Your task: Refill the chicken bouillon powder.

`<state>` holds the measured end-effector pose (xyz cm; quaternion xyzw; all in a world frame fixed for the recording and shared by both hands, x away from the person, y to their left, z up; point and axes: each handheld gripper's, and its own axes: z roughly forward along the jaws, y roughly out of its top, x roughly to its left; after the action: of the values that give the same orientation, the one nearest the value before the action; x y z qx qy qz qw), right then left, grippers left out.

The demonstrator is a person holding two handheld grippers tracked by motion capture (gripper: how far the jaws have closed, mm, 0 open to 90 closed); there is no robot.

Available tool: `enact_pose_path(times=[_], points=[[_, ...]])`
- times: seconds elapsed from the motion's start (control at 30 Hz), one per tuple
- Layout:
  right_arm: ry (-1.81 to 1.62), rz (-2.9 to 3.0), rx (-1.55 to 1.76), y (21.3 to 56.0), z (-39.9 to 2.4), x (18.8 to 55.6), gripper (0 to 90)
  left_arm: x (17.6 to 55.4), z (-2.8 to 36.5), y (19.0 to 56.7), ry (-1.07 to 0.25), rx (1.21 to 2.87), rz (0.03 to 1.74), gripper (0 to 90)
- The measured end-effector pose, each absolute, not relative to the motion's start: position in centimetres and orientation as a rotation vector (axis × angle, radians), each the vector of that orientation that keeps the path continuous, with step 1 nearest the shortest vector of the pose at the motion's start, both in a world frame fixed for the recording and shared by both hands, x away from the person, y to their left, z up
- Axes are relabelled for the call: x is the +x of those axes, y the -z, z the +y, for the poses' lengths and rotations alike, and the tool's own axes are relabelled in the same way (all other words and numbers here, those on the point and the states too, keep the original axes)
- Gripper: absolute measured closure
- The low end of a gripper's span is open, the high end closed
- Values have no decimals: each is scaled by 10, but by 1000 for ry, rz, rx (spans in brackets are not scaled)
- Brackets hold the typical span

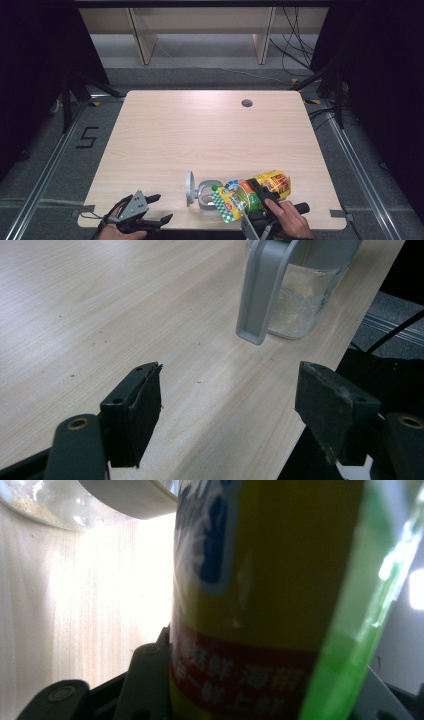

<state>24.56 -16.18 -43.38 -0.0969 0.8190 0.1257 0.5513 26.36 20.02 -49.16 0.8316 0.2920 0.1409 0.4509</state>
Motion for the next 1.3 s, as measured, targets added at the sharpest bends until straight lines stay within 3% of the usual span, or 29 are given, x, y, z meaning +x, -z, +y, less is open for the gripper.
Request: enact_pose_path(times=[1.3], points=[[-3, 1733, -505, 439, -141, 231, 600, 264, 201, 492, -357, 2066, 730, 261]])
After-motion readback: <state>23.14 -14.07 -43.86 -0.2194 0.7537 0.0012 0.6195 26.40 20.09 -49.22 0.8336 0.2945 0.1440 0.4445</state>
